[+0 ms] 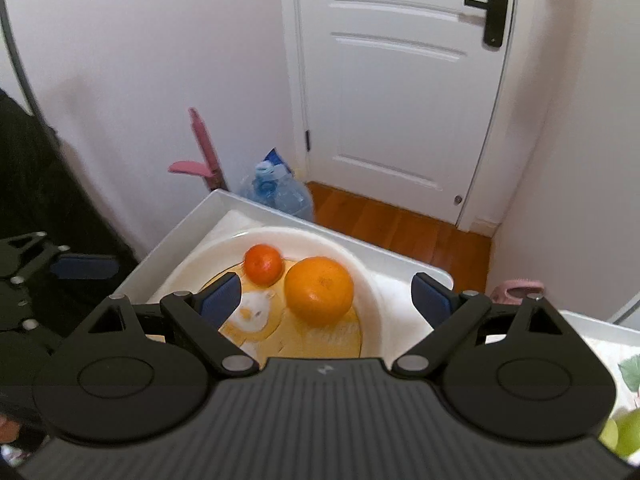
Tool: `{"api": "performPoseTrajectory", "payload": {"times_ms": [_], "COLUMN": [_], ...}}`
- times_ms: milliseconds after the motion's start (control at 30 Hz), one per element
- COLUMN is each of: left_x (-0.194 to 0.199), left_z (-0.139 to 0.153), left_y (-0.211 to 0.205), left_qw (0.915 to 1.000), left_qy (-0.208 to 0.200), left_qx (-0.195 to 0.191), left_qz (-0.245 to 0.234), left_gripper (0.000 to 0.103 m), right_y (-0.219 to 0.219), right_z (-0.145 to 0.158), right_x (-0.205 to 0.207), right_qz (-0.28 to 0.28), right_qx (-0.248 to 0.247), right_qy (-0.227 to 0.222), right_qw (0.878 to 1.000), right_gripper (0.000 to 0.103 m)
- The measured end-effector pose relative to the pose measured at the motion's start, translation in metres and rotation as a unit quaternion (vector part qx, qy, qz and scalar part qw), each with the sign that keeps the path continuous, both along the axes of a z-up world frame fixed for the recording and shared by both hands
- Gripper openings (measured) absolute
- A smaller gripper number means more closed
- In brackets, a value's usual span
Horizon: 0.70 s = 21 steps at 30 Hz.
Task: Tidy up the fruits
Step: 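Lower the large orange into the duck bowl and open the right tool, then grasp another small tangerine with the left tool while the right tool grasps another large orange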
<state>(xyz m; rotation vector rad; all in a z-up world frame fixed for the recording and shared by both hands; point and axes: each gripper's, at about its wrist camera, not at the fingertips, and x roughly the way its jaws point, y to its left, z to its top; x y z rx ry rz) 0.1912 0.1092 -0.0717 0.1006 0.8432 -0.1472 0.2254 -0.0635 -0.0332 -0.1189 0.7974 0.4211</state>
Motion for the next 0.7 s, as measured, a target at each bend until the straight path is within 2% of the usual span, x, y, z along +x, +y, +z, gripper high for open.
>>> {"api": "performPoseTrajectory", "payload": {"times_ms": [100, 333, 467, 700], "left_x": [-0.006, -0.030, -0.053, -0.090], "left_z": [0.010, 0.033, 0.043, 0.053], "left_y": [-0.004, -0.023, -0.044, -0.088], "left_qw": [0.9999, 0.9997, 0.9994, 0.9994], "left_qy": [-0.004, -0.020, -0.034, -0.036], "left_qx": [-0.011, -0.015, 0.001, 0.000], "left_qz": [0.002, 0.005, 0.006, 0.002], "left_gripper": [0.101, 0.101, 0.101, 0.101], "right_y": [-0.010, -0.051, -0.088, -0.162], "right_z": [0.010, 0.028, 0.036, 0.048], "right_x": [-0.013, -0.054, -0.076, -0.117], "right_qz": [-0.015, -0.047, -0.061, -0.089], "right_qx": [0.001, -0.004, -0.003, -0.033], "right_qy": [0.009, -0.029, -0.036, -0.035], "right_qw": [1.000, 0.998, 0.997, 0.995], "right_gripper": [0.103, 0.103, 0.103, 0.103]}}
